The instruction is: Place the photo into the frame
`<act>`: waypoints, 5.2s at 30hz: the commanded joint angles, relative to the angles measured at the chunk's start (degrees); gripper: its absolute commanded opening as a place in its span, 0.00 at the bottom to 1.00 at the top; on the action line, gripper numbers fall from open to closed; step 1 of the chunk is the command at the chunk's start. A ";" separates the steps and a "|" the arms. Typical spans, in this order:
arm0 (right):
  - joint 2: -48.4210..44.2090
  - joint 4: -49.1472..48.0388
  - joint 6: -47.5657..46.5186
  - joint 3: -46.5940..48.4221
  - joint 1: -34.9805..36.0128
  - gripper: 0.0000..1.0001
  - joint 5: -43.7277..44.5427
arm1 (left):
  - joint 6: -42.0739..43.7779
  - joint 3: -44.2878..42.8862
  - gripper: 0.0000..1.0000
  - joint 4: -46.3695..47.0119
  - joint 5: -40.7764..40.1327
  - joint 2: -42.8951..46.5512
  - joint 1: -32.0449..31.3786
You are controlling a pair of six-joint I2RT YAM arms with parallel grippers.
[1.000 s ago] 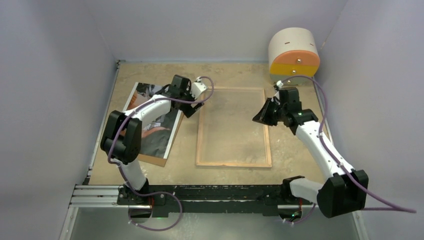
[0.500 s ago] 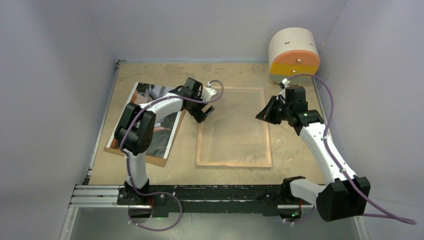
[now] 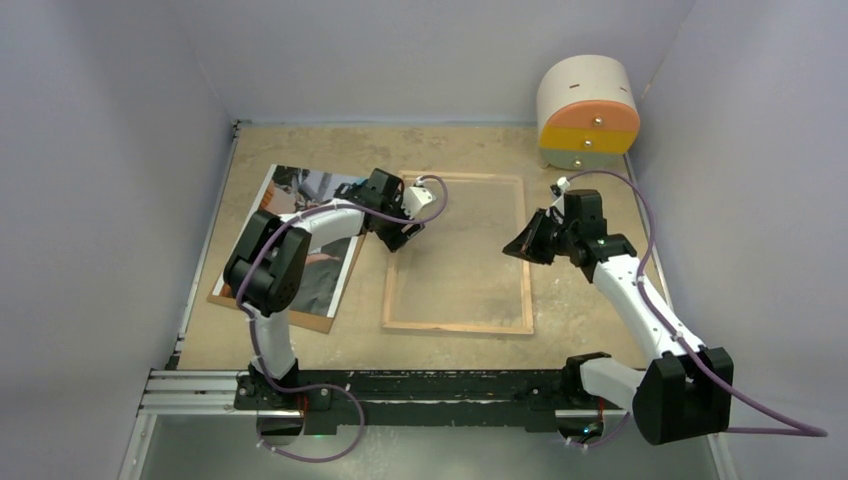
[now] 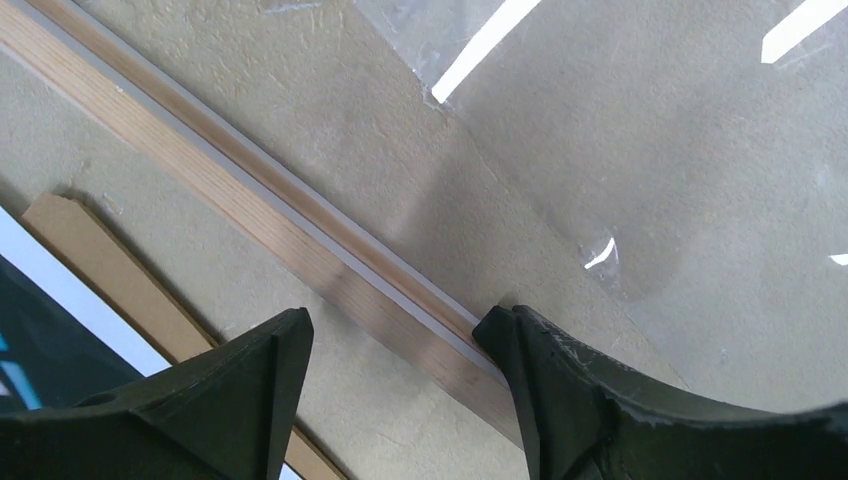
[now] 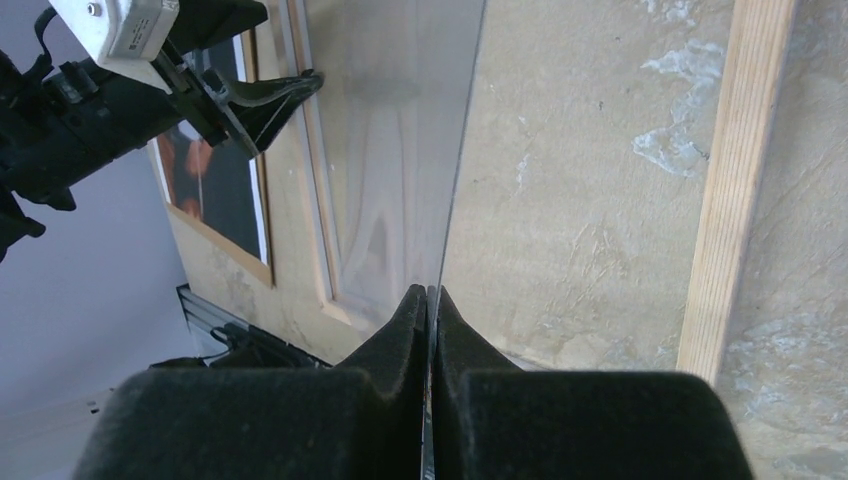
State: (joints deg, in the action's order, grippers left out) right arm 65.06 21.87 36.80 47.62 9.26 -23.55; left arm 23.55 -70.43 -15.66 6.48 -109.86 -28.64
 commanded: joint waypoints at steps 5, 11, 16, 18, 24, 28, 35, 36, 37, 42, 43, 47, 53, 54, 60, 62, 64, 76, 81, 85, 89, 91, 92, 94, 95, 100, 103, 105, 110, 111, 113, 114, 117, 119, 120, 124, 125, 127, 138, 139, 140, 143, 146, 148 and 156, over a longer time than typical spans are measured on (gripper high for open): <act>-2.82 -4.48 3.57 -1.23 -0.12 0.00 -3.99 | 5.64 2.77 0.60 -0.80 -4.81 1.08 0.46; -4.82 -8.02 7.21 -4.73 1.13 0.00 -4.86 | 5.57 2.70 0.58 -0.95 -3.19 2.02 0.52; -6.17 -10.60 10.23 -6.97 3.95 0.00 -3.54 | 6.19 2.44 0.45 -3.74 1.63 2.78 0.52; -5.96 -10.81 10.65 -6.70 5.68 0.00 -2.48 | 6.64 1.89 0.39 -5.63 3.40 2.26 0.73; -4.65 -8.85 9.20 -2.63 7.63 0.00 -0.09 | 5.36 1.54 0.42 -6.17 4.51 2.86 1.81; -3.80 -6.73 7.47 0.27 7.63 0.00 0.84 | 1.78 -1.18 0.56 -7.29 5.62 4.45 3.00; -3.42 -7.39 8.31 1.30 7.57 0.00 0.33 | -1.91 -5.65 0.69 -10.74 10.89 9.90 5.97; -3.14 -8.30 8.22 1.75 7.54 0.00 0.41 | -1.96 -6.21 0.69 -11.08 11.84 10.65 7.01; -2.77 -8.91 8.59 2.40 7.65 0.00 0.90 | -1.78 -6.67 0.69 -11.22 12.49 11.25 8.14; -0.95 -11.32 11.86 5.78 8.97 0.00 0.09 | 0.19 -8.46 0.68 -11.48 12.46 12.25 15.46; -0.58 -11.51 12.48 6.98 9.37 0.00 0.08 | 0.36 -8.67 0.68 -11.44 12.34 12.10 16.87; 0.23 -13.04 16.14 12.71 11.08 0.00 0.59 | 0.37 -8.91 0.68 -11.35 13.63 11.61 22.61; -1.00 -22.39 25.38 11.13 13.37 0.00 1.68 | 2.30 -5.81 0.68 -9.63 12.02 12.52 26.99; -1.25 -24.00 26.30 10.23 13.76 0.00 2.46 | 2.60 -5.05 0.68 -9.45 11.91 12.67 27.20; -2.71 -34.62 31.71 -0.81 15.97 0.00 7.30 | 3.68 -0.57 0.68 -8.09 11.01 13.62 27.38; -3.19 -36.72 32.21 -4.73 16.45 0.00 9.71 | 3.92 0.57 0.68 -7.60 11.01 13.62 27.39; -4.03 -38.43 31.16 -8.72 17.21 0.00 12.76 | 4.05 1.63 0.68 -7.01 10.93 13.50 27.41; -8.82 -35.36 26.87 -20.22 17.46 0.00 19.43 | 6.00 5.05 0.77 -7.67 12.87 12.53 25.82; -7.16 -37.27 30.38 -23.14 17.46 0.00 19.51 | 6.56 10.71 0.80 -4.27 13.28 14.50 22.14; -7.37 -38.32 34.59 -26.34 17.46 0.00 19.82 | 7.09 13.33 0.80 -2.57 12.72 15.12 19.43; -8.25 -38.73 38.00 -28.28 17.46 0.00 19.89 | 7.66 14.63 0.80 -0.84 11.56 14.73 18.14; -8.66 -38.23 39.15 -28.64 17.46 0.00 20.01 | 7.61 15.12 0.79 0.07 11.50 14.43 18.10; -8.78 -38.00 39.77 -28.86 17.46 0.00 20.11 | 7.63 15.34 0.79 0.30 11.81 14.36 18.05; -9.03 -38.71 41.06 -29.70 17.48 0.00 19.80 | 8.02 16.07 0.78 0.55 12.04 14.35 17.82; -9.04 -39.27 41.59 -30.03 17.47 0.00 19.63 | 8.15 16.39 0.77 0.81 11.92 14.39 17.64; -8.24 -41.11 42.10 -30.85 17.46 0.00 19.02 | 8.94 17.40 0.76 0.79 12.39 14.44 17.31; -7.23 -43.27 43.25 -31.89 17.46 0.00 18.11 | 9.03 17.69 0.73 0.51 12.82 14.16 17.31; -7.11 -45.32 44.21 -32.92 17.46 0.00 17.62 | 8.96 17.57 0.71 0.18 13.63 14.07 17.31; -8.37 -47.57 44.53 -34.46 17.46 0.00 17.88 | 9.05 18.04 0.68 -0.35 15.29 14.09 16.79; -8.64 -47.82 44.20 -34.58 17.46 0.00 17.92 | 9.09 18.12 0.68 -0.46 15.58 14.11 16.66; -8.72 -47.65 43.47 -34.62 17.46 0.00 17.60 | 9.23 18.14 0.66 -0.70 16.27 14.06 16.53; -8.65 -47.69 42.99 -34.67 17.48 0.00 17.34 | 9.24 18.22 0.66 -0.89 16.57 14.11 16.44; -7.89 -48.19 42.17 -34.54 17.46 0.00 17.43 | 9.54 18.47 0.66 -1.09 17.21 14.19 16.05; -6.83 -48.92 42.00 -34.36 17.46 0.00 17.25 | 9.72 18.66 0.66 -1.11 17.30 14.37 15.80; -6.15 -49.47 41.73 -34.20 17.46 0.00 17.11 | 9.89 18.81 0.66 -1.24 17.34 14.36 15.69; -2.39 -50.19 40.15 -32.09 16.98 0.00 16.58 | 10.03 18.89 0.65 -1.62 17.63 14.44 15.55; -1.18 -50.24 39.30 -31.27 16.45 0.00 15.94 | 10.02 18.90 0.65 -1.88 17.91 14.46 15.55; 0.92 -50.51 37.80 -29.47 15.20 0.00 14.23 | 10.33 18.95 0.65 -2.53 18.47 14.48 15.57; 5.43 -47.17 28.43 -22.34 9.29 0.00 6.11 | 11.40 19.24 0.65 -4.97 21.67 15.56 15.50; 5.39 -46.41 27.88 -22.09 9.33 0.00 5.80 | 11.61 19.06 0.65 -5.39 22.13 15.51 15.54; 5.35 -46.02 27.85 -22.05 9.29 0.00 5.49 | 11.68 18.90 0.65 -5.88 22.73 15.41 15.48; 5.51 -45.34 27.25 -21.91 8.43 0.00 3.50 | 11.97 18.58 0.64 -7.05 24.22 15.21 15.46; 5.97 -45.77 27.00 -21.50 7.40 0.00 0.99 | 12.87 18.32 0.63 -8.60 26.04 15.38 15.34; 6.30 -45.52 26.48 -20.67 6.95 0.00 -0.33 | 13.33 18.31 0.63 -9.47 26.76 15.77 15.13; 10.57 -46.12 24.57 -15.57 6.82 0.00 -6.88 | 15.10 18.27 0.63 -11.09 27.88 16.03 15.02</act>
State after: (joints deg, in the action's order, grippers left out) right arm 73.69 -22.87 63.66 27.83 15.84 -24.29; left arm 37.45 -52.23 -22.28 29.10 -94.70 -12.53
